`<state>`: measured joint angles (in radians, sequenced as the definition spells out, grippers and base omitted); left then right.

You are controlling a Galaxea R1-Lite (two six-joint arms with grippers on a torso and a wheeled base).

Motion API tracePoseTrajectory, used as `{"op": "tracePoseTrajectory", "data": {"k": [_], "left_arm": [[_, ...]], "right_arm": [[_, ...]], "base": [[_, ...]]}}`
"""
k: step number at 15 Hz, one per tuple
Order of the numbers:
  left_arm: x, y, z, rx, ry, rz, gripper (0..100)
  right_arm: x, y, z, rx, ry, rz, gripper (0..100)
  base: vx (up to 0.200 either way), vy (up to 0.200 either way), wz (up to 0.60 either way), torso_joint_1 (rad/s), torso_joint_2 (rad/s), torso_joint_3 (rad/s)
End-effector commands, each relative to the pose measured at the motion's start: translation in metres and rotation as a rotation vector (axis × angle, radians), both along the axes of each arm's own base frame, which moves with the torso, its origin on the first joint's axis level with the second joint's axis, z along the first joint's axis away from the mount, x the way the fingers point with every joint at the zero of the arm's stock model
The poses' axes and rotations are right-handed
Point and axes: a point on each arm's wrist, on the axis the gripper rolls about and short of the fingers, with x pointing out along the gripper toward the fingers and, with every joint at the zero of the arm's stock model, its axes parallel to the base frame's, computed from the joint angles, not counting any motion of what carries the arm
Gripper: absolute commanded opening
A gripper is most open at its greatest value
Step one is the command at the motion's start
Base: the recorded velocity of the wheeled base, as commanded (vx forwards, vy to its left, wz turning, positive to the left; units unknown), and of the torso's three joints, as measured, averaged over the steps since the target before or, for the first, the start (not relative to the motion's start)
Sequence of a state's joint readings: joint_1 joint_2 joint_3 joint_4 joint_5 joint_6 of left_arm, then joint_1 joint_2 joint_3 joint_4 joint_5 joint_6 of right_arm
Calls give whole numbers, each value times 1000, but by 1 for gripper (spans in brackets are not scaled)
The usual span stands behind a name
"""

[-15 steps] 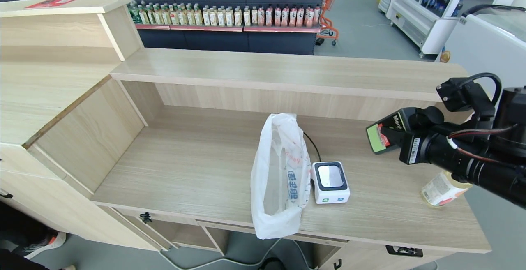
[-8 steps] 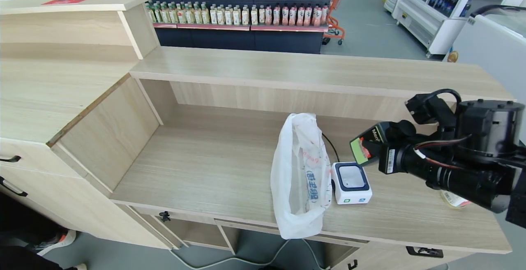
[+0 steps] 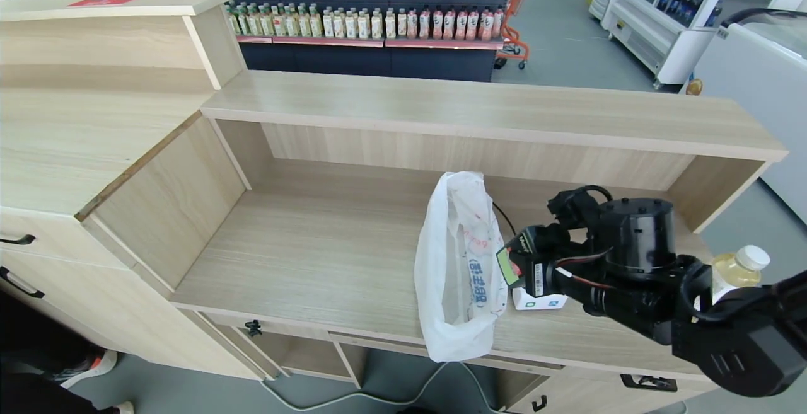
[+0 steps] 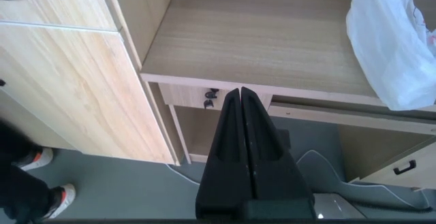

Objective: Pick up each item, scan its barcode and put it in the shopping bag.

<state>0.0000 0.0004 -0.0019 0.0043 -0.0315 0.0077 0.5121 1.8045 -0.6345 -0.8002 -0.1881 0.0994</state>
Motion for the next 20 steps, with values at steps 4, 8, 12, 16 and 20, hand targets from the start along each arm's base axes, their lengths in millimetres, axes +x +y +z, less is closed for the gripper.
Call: {"op": "tracePoseTrajectory", "data": {"k": [4,8,12,16,20], "left_arm": [[0,0,0,0,0,-1,0],[0,0,0,0,0,-1,0],[0,0,0,0,2,-1,0],[0,0,0,0,2,1,0],[0,0,0,0,0,1,0]], "right_arm": [[13,30,-56,-59,86,62,0],[23,39,-77,-77,107,73,0],[43,52,-96,-78,87,77,0],[54,59,-106,-75,87,77,0],[61,60,-117,-77,101,69,0]], "base": [[0,0,0,0,0,0],[0,0,0,0,0,0],[0,0,0,0,0,0],[0,0,0,0,0,0],[0,0,0,0,0,0]]}}
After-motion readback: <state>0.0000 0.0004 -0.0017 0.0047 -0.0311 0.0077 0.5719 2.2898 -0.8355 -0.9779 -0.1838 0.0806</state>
